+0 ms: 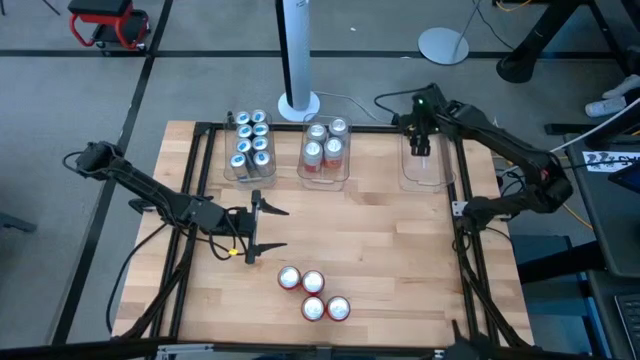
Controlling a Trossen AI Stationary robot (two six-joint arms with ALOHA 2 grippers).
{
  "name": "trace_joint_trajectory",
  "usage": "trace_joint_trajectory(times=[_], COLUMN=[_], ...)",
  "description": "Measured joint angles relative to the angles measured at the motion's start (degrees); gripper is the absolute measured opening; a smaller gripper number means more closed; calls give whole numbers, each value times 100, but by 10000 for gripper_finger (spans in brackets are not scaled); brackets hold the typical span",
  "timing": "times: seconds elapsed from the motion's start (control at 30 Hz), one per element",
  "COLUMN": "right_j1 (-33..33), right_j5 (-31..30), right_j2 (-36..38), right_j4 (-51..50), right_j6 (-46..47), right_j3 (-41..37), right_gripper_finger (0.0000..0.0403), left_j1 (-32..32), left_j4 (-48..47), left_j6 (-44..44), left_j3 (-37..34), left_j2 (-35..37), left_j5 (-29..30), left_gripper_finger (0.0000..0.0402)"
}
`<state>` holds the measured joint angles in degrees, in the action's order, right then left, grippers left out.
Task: Sort soda cans
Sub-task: Put the red soda can into the right transparent bin
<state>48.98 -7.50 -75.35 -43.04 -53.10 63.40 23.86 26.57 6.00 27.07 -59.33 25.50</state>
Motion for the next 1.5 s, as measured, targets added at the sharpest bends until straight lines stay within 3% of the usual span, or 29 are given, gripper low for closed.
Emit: trace_joint_trajectory(times=[0.27,0.73,0.93,1.03,1.23,1.5], right_j1=[734,773,766,778,760,513], right_j5=[746,818,464,266,146,304], right_j2=[-197,-1005,-1066,-1020,-702,72], right_j4=[855,1483,1617,1527,1229,-25], right_j6=[-166,-246,-269,-292,-439,-456], right_j3=[-503,-671,-680,-675,-454,249], right_gripper_finger=[290,290,365,388,361,353], left_j1=[0,-2,-2,-1,0,-2], left_j4=[71,260,264,265,280,282], left_j6=[119,154,188,187,188,153], left_j3=[0,2,2,2,2,2], left_j2=[0,0,0,0,0,0], left_j5=[2,2,2,2,2,2], left_gripper_finger=[359,359,359,359,359,359])
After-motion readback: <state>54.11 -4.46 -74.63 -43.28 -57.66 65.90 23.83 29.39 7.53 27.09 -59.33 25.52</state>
